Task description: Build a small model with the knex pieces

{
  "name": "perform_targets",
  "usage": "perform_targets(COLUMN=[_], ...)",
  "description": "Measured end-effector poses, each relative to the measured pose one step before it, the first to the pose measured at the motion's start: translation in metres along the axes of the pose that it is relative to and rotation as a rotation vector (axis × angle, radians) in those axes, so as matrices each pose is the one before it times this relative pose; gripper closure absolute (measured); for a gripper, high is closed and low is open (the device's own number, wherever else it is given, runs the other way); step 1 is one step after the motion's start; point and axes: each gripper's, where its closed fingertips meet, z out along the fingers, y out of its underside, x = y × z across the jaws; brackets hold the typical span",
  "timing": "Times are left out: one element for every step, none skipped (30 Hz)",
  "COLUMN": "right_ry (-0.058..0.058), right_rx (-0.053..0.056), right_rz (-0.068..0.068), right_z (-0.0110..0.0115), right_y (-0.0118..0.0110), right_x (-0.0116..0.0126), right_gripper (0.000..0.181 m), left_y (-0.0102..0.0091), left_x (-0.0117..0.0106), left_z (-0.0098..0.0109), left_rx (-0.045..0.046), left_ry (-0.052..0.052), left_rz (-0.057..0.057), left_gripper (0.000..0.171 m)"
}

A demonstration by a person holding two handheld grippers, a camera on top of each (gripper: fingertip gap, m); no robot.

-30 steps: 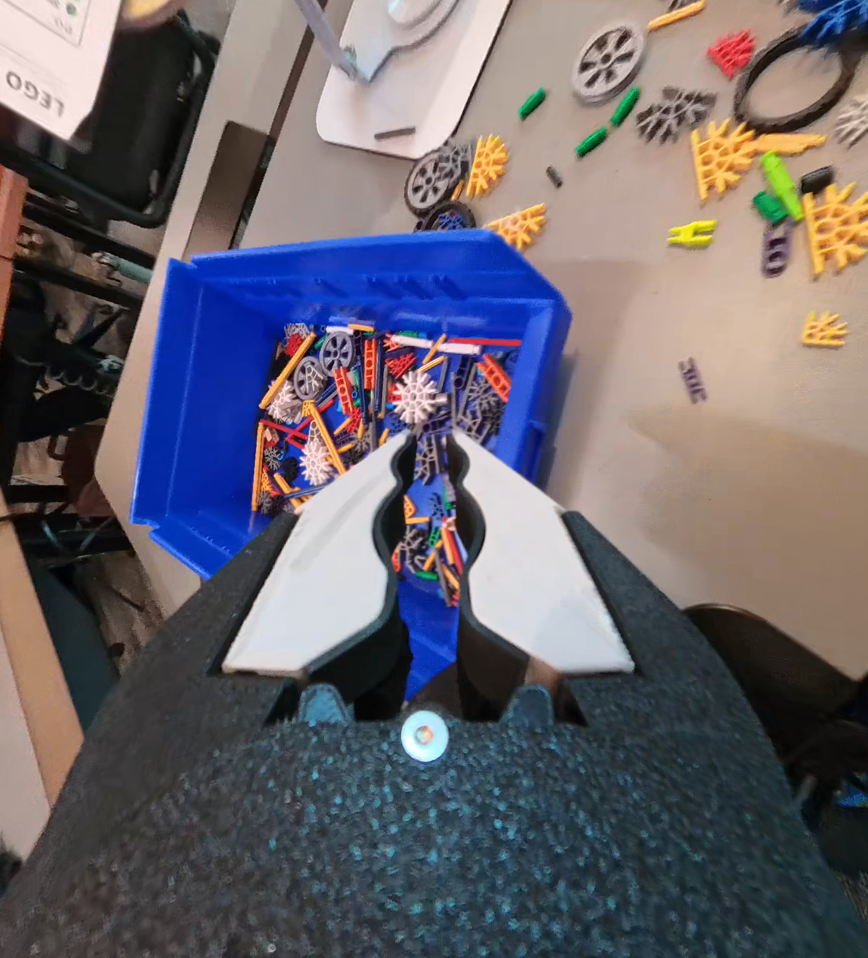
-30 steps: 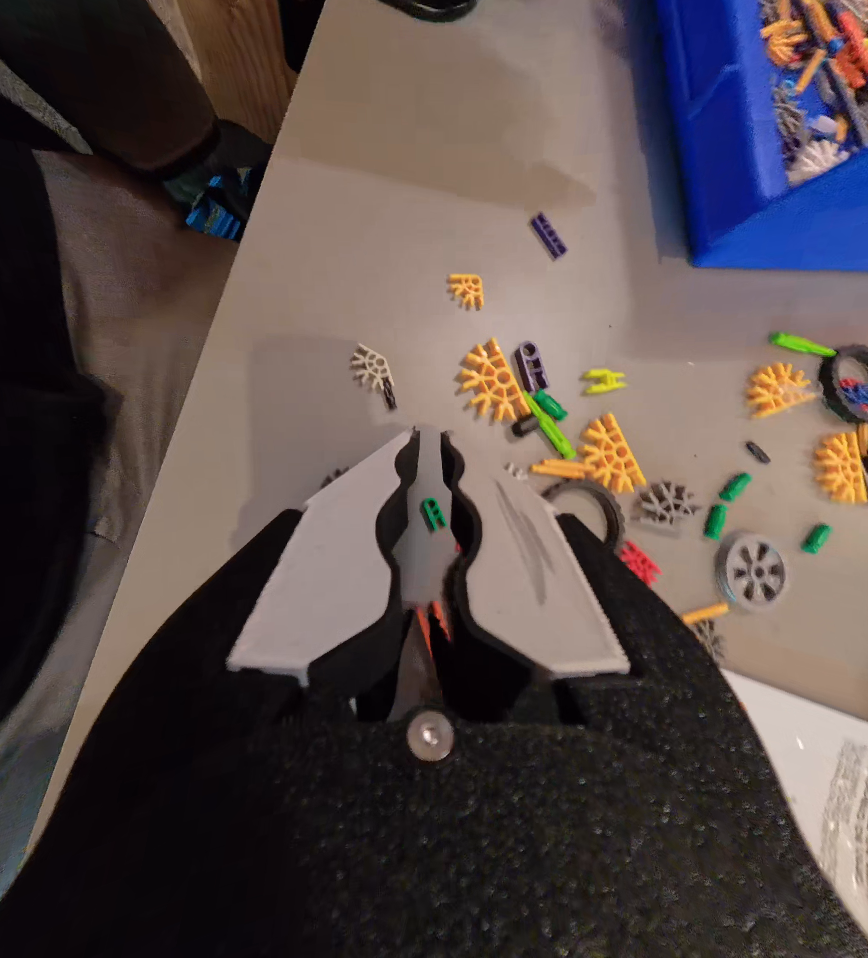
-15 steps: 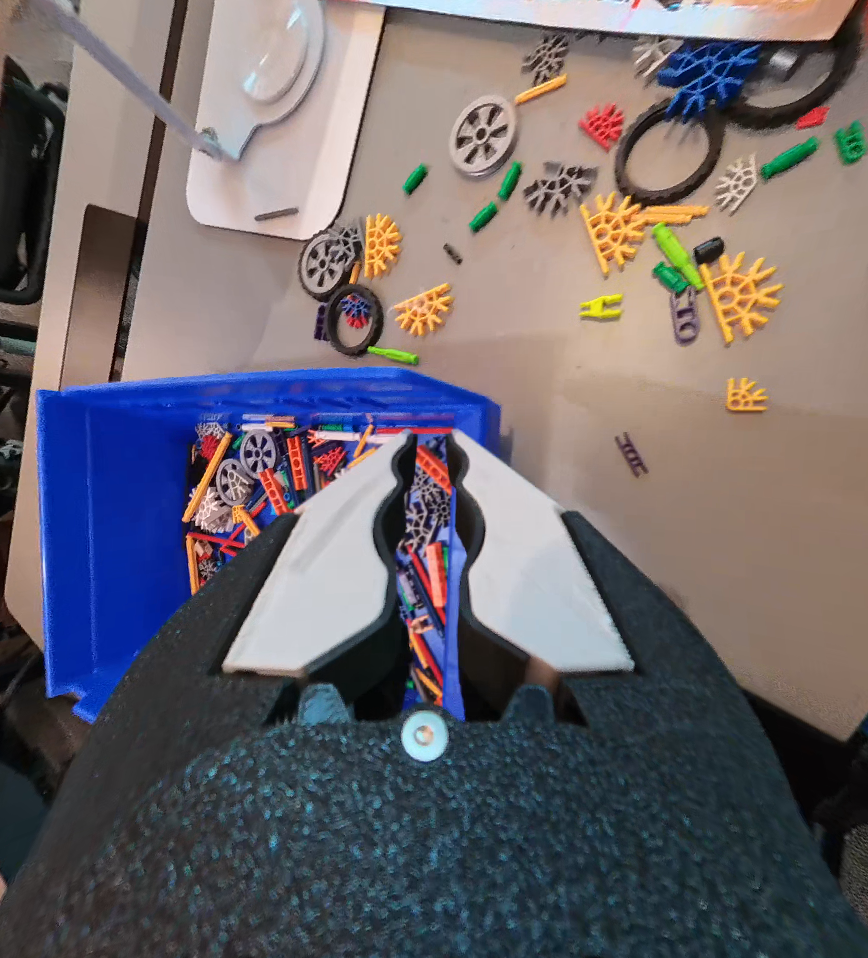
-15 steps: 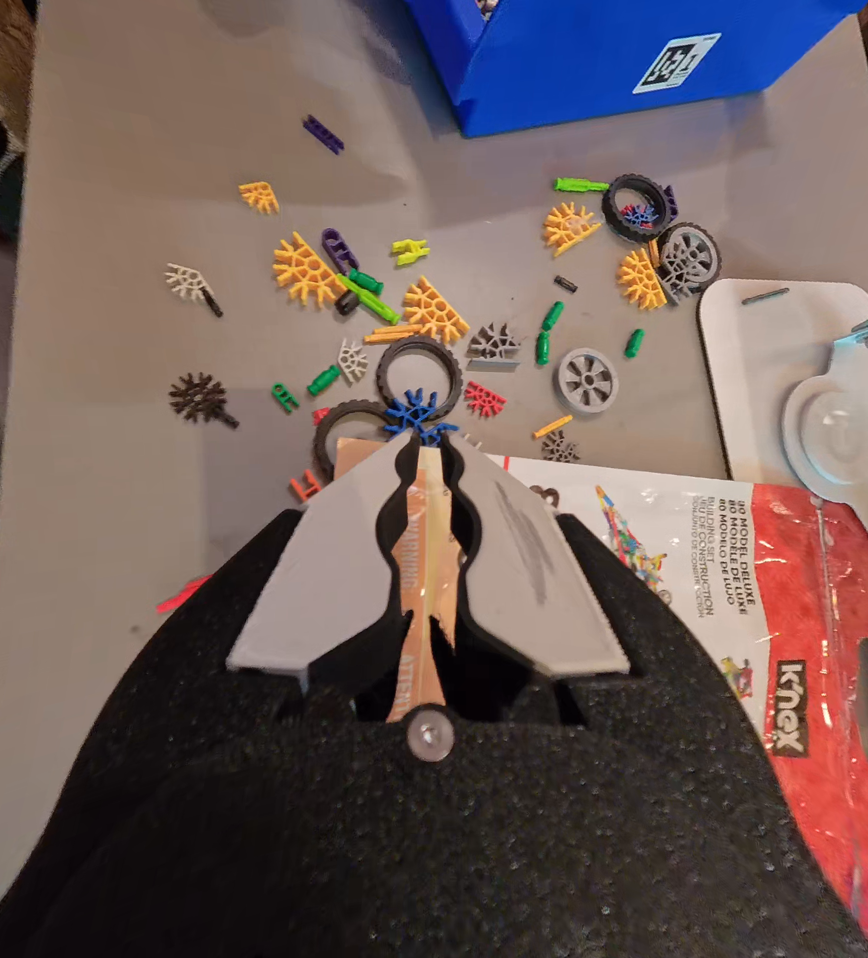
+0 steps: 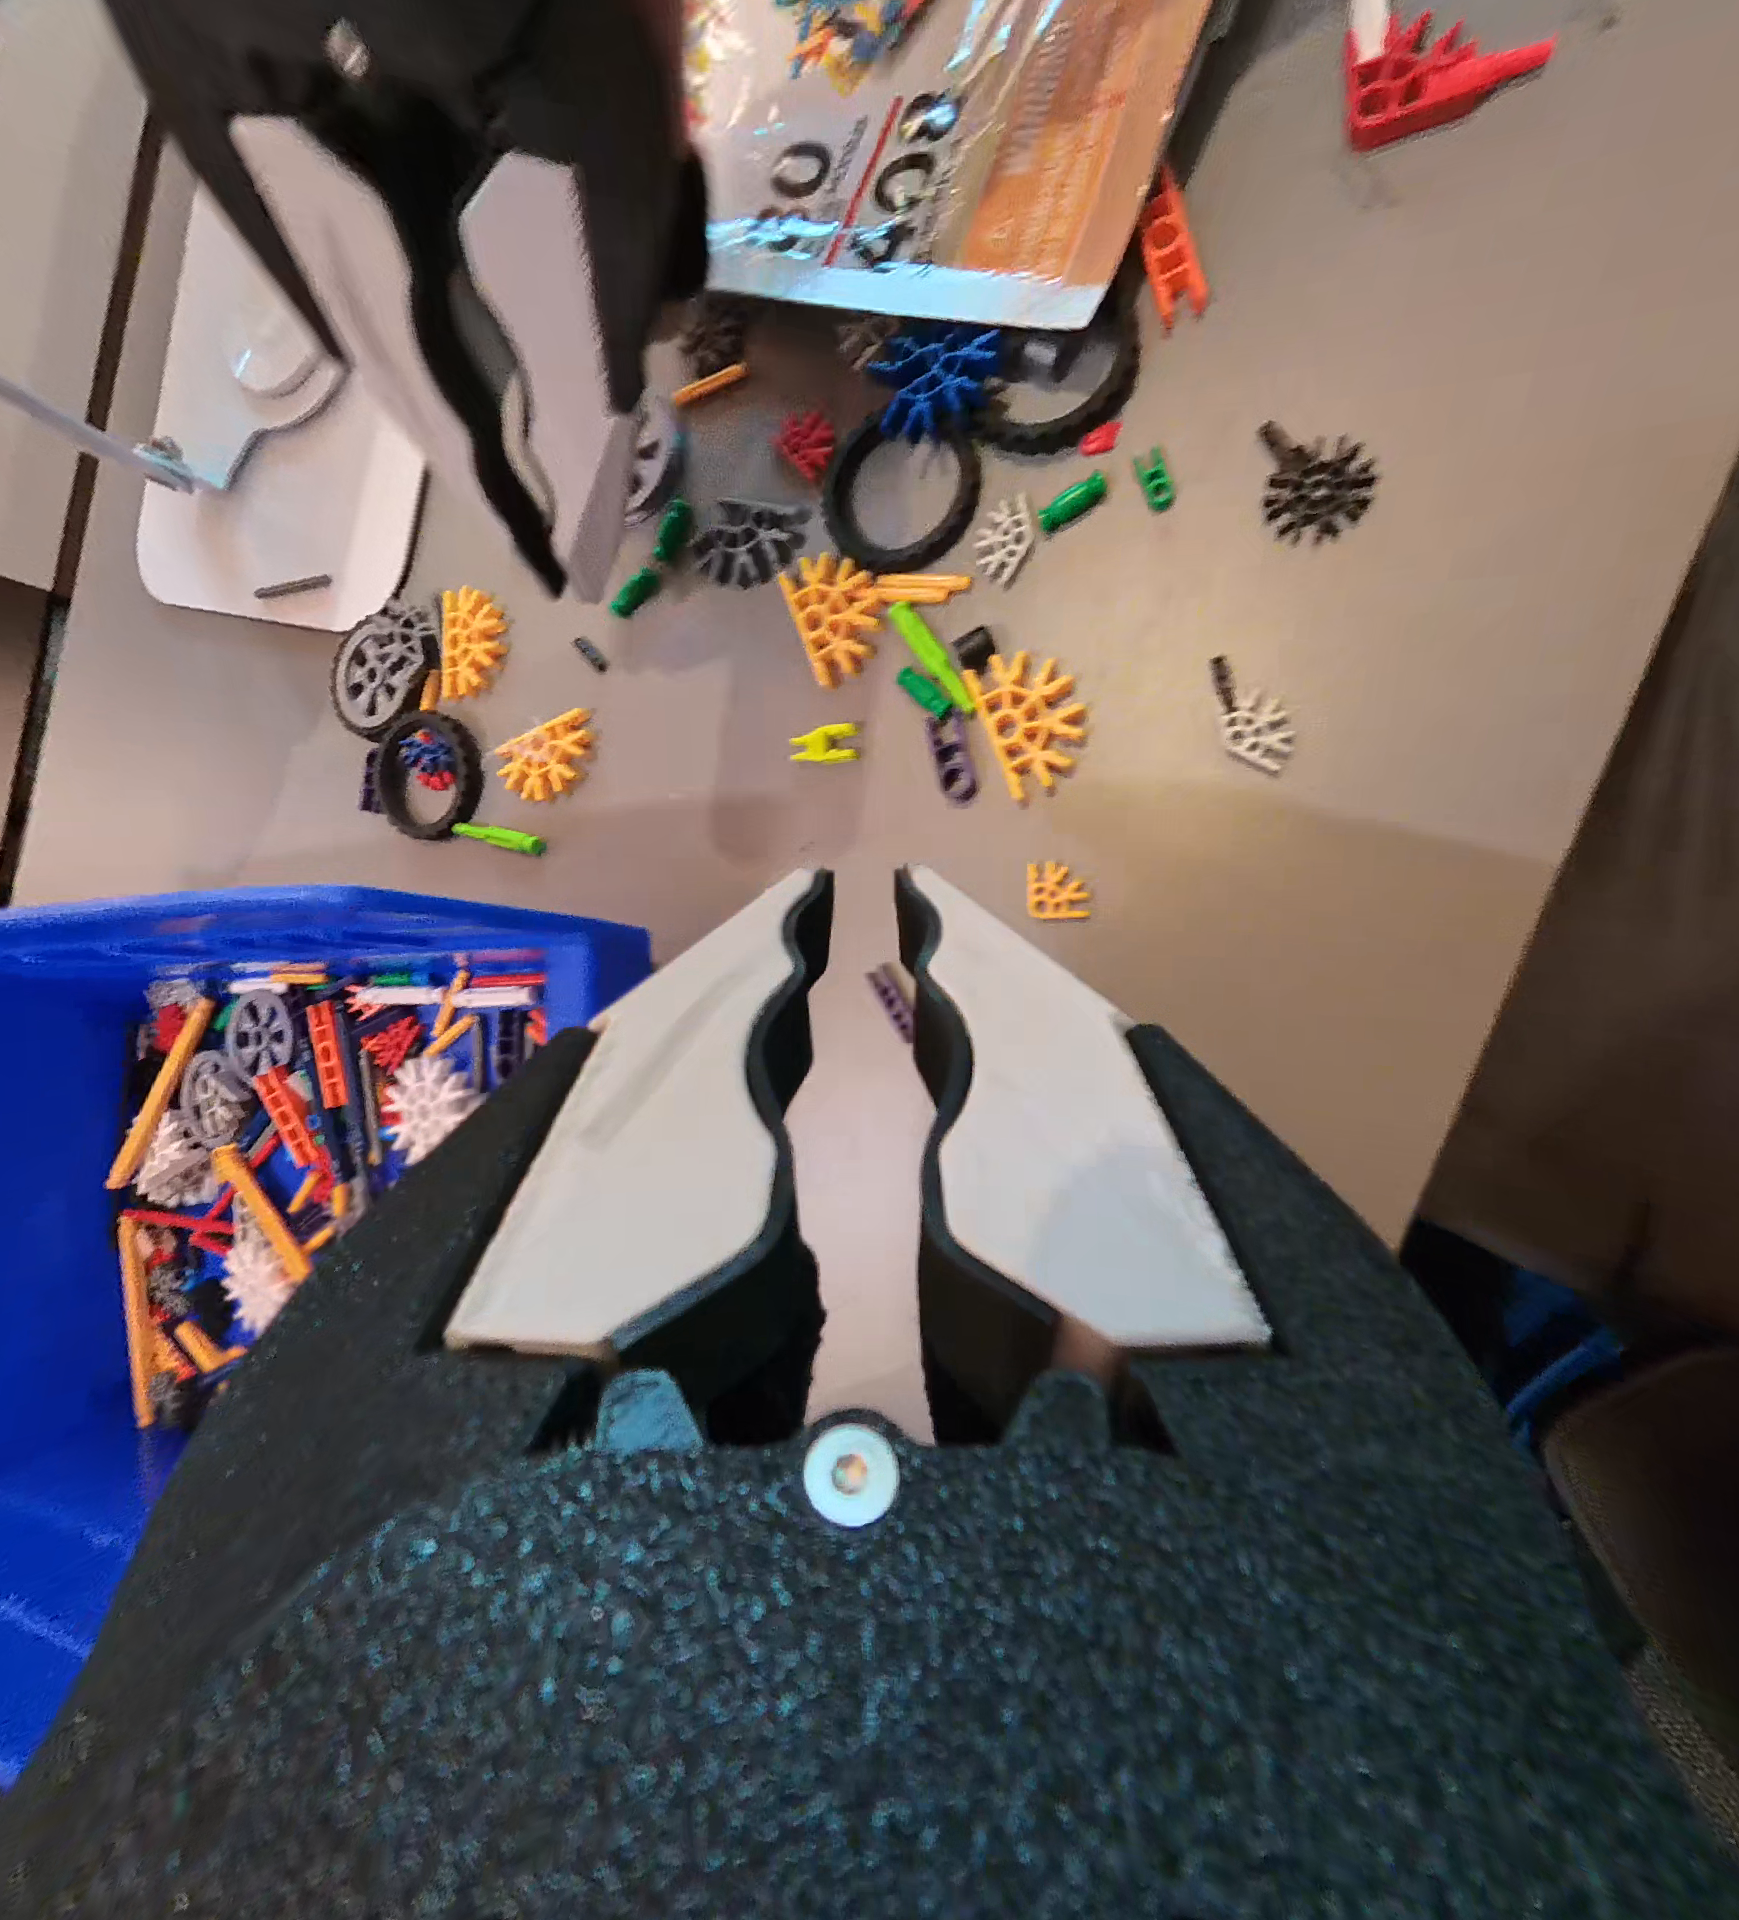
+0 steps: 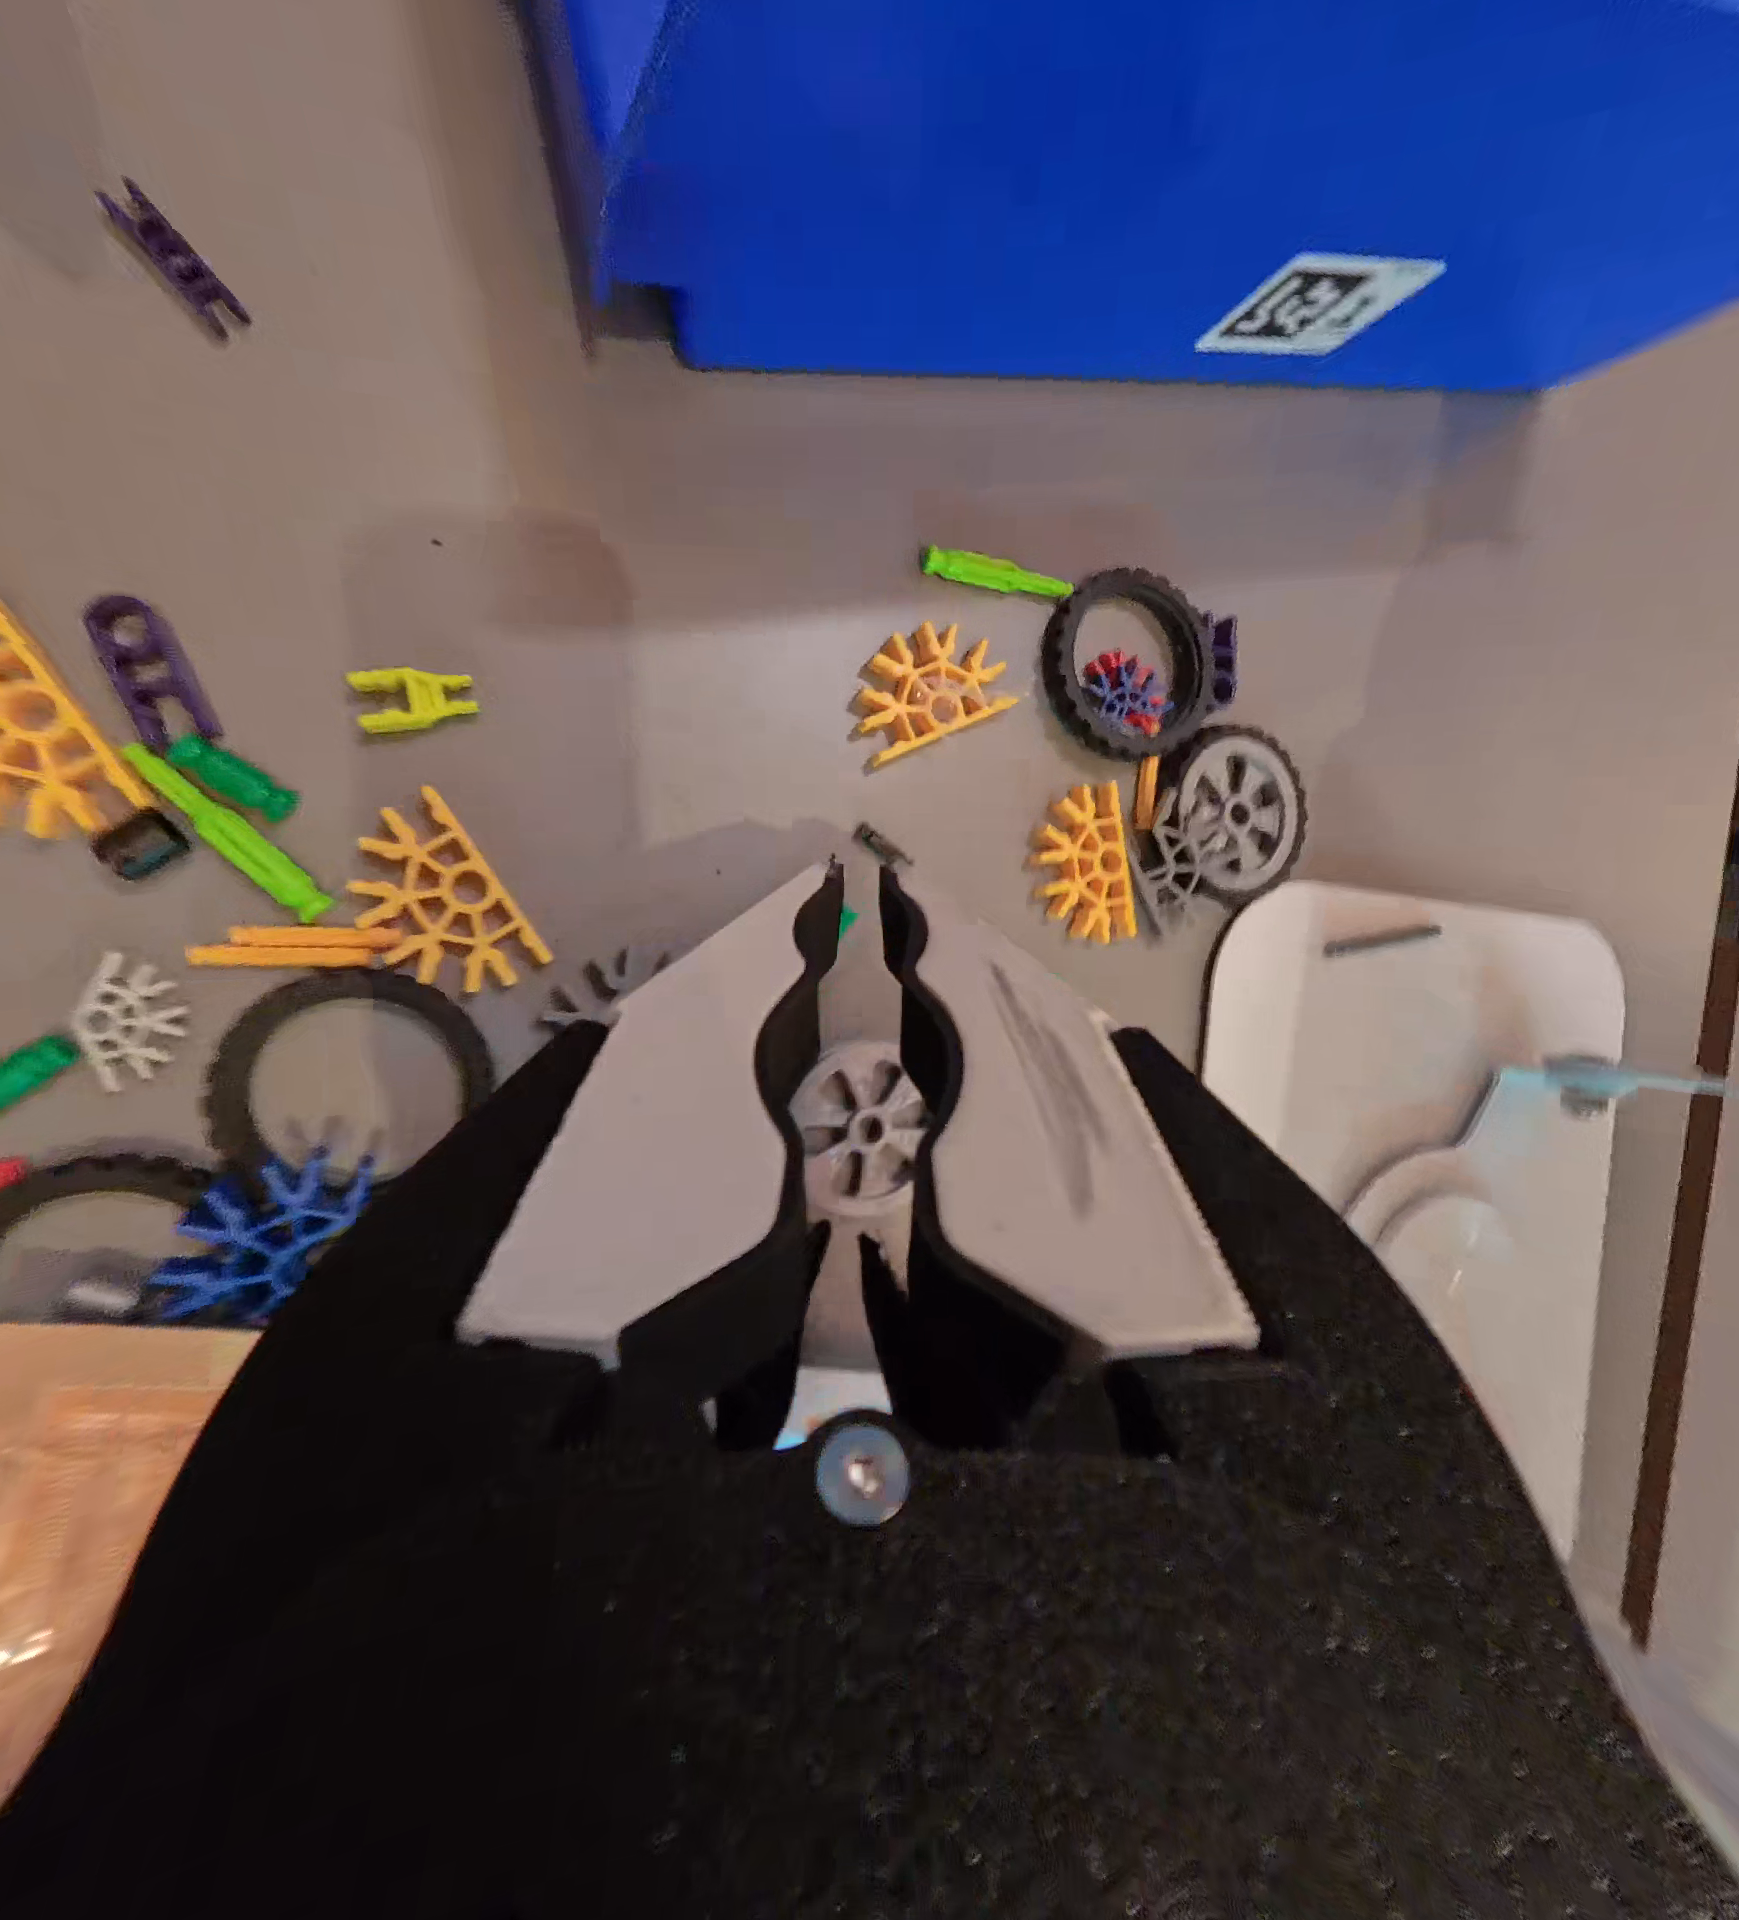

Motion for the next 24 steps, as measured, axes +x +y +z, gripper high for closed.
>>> perform_targets(right_ry=[-0.0194, -0.0331, -0.0153, -0.0115, -0.0201, -0.0149, -0.0117, -0.0207, -0.0207, -0.0143, -0.0142, -0.0134, -0.0077, -0.0136, -0.0107, -0.0070, -0.0073, -0.0079, -0.0048, 0.0018, 0.0055, -0.0007, -0.0013, 0.0027], right_rx=[0.0055, 0.0017, 0.0007, -0.0012, -0.0119, -0.0170, -0.0170, -0.0058, 0.0060, 0.0092, 0.0050, 0.0030, 0.0004, -0.0016, -0.0002, -0.0007, 0.0002, 0.0028, 0.0040, 0.0052, 0.0069, 0.0071, 0.0106, 0.0169], right_rz=[-0.0145, -0.0067, -0.0177, -0.0183, -0.0117, -0.0146, -0.0149, -0.0082, 0.0012, 0.0043, 0.0030, -0.0007, -0.0049, 0.0041, 0.0083, 0.0035, 0.0070, 0.0140, 0.0164, 0.0119, 0.0090, 0.0119, 0.0090, 0.0033], right_z=[0.00399, 0.00340, 0.00278, 0.00229, 0.00224, 0.00259, 0.00272, 0.00254, 0.00230, 0.00171, 0.00112, 0.00037, 0.00025, 0.00023, 0.00027, 0.00006, 0.00003, 0.00013, 0.00003, -0.00010, -0.00039, -0.00103, -0.00228, -0.00386], right_y=[-0.00059, -0.00012, 0.00005, 0.00003, 0.00127, 0.00228, 0.00295, 0.00169, -0.00002, -0.00068, -0.00030, -0.00044, -0.00016, 0.00011, -0.00005, -0.00003, -0.00005, -0.00023, -0.00036, -0.00012, 0.00012, 0.00049, 0.00001, -0.00141], right_x=[0.00215, 0.00029, 0.00209, 0.00195, 0.00027, 0.00051, 0.00087, -0.00041, -0.00029, 0.00061, 0.00022, -0.00025, -0.00001, -0.00090, -0.00036, 0.00018, 0.00038, -0.00003, 0.00010, -0.00007, -0.00038, -0.00202, -0.00335, -0.00397], right_gripper=[0.177, 0.176, 0.177, 0.177, 0.176, 0.176, 0.176, 0.176, 0.176, 0.175, 0.175, 0.175, 0.175, 0.178, 0.179, 0.179, 0.179, 0.180, 0.180, 0.180, 0.181, 0.181, 0.181, 0.181], left_y=[-0.00021, 0.00042, 0.00024, 0.00017, 0.00090, 0.00100, 0.00056, 0.00047, 0.00078, 0.00048, 0.00011, -0.00015, -0.00060, -0.00078, -0.00070, -0.00073, -0.00077, -0.00138, -0.00167, -0.00107, -0.00130, -0.00179, -0.00259, -0.00351], left_x=[0.00606, 0.00544, 0.00543, 0.00444, 0.00312, 0.00212, 0.00194, 0.00173, 0.00126, 0.00124, 0.00144, 0.00099, 0.00090, 0.00108, 0.00072, 0.00009, 0.00033, 0.00002, -0.00019, 0.00048, 0.00095, 0.00176, 0.00265, 0.00452], left_z=[0.00014, 0.00018, 0.00008, -0.00022, -0.00041, -0.00037, -0.00024, -0.00004, 0.00009, 0.00024, 0.00020, 0.00029, 0.00022, 0.00008, 0.00014, 0.00019, 0.00029, 0.00019, 0.00023, 0.00010, -0.00014, -0.00030, -0.00019, 0.00017], left_rx=[0.00769, 0.00484, 0.00677, 0.00737, 0.00415, 0.00380, 0.00629, 0.00555, 0.00216, 0.00256, 0.00371, 0.00401, 0.00520, 0.00641, 0.00433, 0.00379, 0.00336, 0.00664, 0.00830, 0.00522, 0.00830, 0.01113, 0.01471, 0.01840], left_ry=[0.0067, 0.0057, 0.0096, 0.0079, 0.0034, 0.0018, 0.0041, 0.0043, 0.0021, 0.0019, 0.0048, 0.0024, 0.0025, 0.0042, 0.0026, -0.0017, 0.0000, -0.0028, -0.0054, -0.0022, -0.0032, -0.0004, -0.0001, 0.0035], left_rz=[0.0009, 0.0007, -0.0015, -0.0035, -0.0038, -0.0041, -0.0061, -0.0063, -0.0036, -0.0013, -0.0026, -0.0022, -0.0019, -0.0022, -0.0017, -0.0012, -0.0029, -0.0025, -0.0052, -0.0067, -0.0055, -0.0112, -0.0148, -0.0149], left_gripper=[0.161, 0.161, 0.161, 0.161, 0.161, 0.161, 0.161, 0.161, 0.161, 0.161, 0.161, 0.161, 0.161, 0.161, 0.161, 0.161, 0.161, 0.161, 0.161, 0.161, 0.161, 0.161, 0.161, 0.161])
